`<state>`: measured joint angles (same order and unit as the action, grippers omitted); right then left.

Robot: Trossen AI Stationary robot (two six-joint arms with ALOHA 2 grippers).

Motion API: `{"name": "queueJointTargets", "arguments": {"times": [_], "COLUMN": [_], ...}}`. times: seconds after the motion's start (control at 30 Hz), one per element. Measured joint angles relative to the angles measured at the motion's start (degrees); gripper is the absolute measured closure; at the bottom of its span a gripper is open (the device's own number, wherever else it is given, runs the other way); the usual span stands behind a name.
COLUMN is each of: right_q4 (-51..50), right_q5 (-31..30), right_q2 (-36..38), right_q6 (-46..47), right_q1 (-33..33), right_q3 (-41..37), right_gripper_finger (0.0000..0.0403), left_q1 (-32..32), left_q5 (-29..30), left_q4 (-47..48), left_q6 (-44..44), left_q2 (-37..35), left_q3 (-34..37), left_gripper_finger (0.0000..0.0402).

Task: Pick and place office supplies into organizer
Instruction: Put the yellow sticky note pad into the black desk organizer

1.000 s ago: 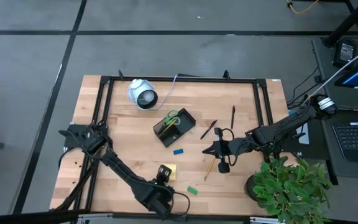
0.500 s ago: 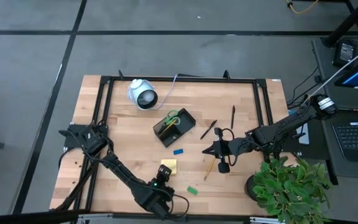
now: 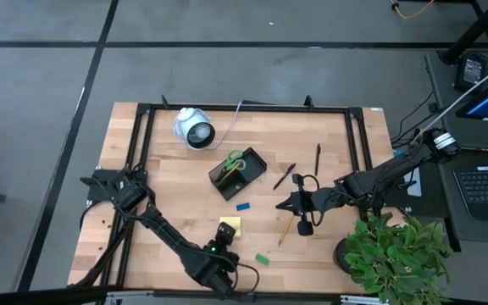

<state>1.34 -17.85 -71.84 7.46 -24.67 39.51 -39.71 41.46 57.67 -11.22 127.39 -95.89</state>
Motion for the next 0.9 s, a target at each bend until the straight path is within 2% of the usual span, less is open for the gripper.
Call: {"name": "queueJointTargets", "arguments": {"times": [0.4, 0.9], "right_q4": [0.00, 0.00], "right_q5": [0.00, 0.00], "right_q2": [-0.02, -0.02], "right_q6": [0.02, 0.02], "right_q1": [0.00, 0.00], "right_q3": [0.00, 0.00], "right_gripper_finger": [0.0395, 0.0395], "left_q1": [2.13, 2.72], "left_q5": [-1.10, -3.01], "left_q4": [-0.08, -0.40], "left_q6": [2.39, -3.65], "left_q2": [0.26, 0.26], "left_q3": [0.01, -0.01], "left_gripper_finger": [0.0256, 0.0256]}}
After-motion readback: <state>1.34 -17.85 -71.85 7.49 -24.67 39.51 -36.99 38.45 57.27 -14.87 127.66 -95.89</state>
